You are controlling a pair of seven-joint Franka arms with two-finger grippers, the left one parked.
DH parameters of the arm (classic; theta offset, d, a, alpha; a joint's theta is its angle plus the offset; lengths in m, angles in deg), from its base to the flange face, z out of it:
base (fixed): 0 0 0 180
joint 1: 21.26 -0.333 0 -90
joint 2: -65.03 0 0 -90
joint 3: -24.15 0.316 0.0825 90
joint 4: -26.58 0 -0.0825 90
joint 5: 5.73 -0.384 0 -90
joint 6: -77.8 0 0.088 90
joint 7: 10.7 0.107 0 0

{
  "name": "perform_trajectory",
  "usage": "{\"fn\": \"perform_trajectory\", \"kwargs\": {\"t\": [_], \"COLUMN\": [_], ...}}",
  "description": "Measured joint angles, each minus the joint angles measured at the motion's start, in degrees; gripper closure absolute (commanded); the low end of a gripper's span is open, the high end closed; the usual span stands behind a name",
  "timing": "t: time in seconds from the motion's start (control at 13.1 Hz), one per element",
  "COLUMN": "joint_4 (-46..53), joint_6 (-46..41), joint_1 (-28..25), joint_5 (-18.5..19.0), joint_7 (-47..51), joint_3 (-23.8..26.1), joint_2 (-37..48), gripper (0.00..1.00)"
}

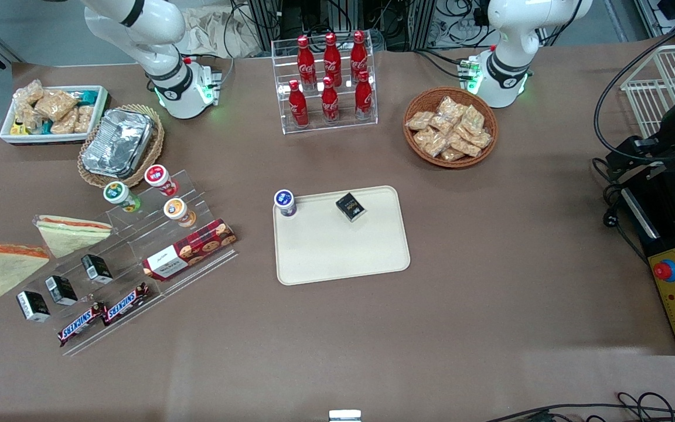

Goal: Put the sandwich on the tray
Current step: 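Move the right gripper toward the triangular sandwiches on the acrylic rack, then lower the right gripper and grasp a triangular sandwich upright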

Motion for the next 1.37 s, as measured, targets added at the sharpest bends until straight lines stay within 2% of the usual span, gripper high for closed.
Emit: {"fn": "perform_trajectory", "kwargs": {"t": [0.38,0.84,1.14,1.22,1.3,1.37], "joint_4": [-0.6,-7.4,-13.2,-14.9,-16.2,-16.8], "joint_6": [2.4,11.0,19.0,20.9,22.4,23.4], "joint_1": [4.0,4.1,4.1,4.1,4.1,4.1], "joint_5": [-3.0,-3.9,-7.7,-7.9,-7.9,-7.9], "joint_7": [-0.1,-1.1,-1.9,-2.2,-2.4,-3.1], "joint_3": [0.0,0.1,0.1,0.1,0.1,0.1], "joint_2": [-4.3,-4.9,-5.1,-5.1,-5.1,-5.1], "gripper": [0.02,0.02,0.04,0.07,0.16,0.33]}}
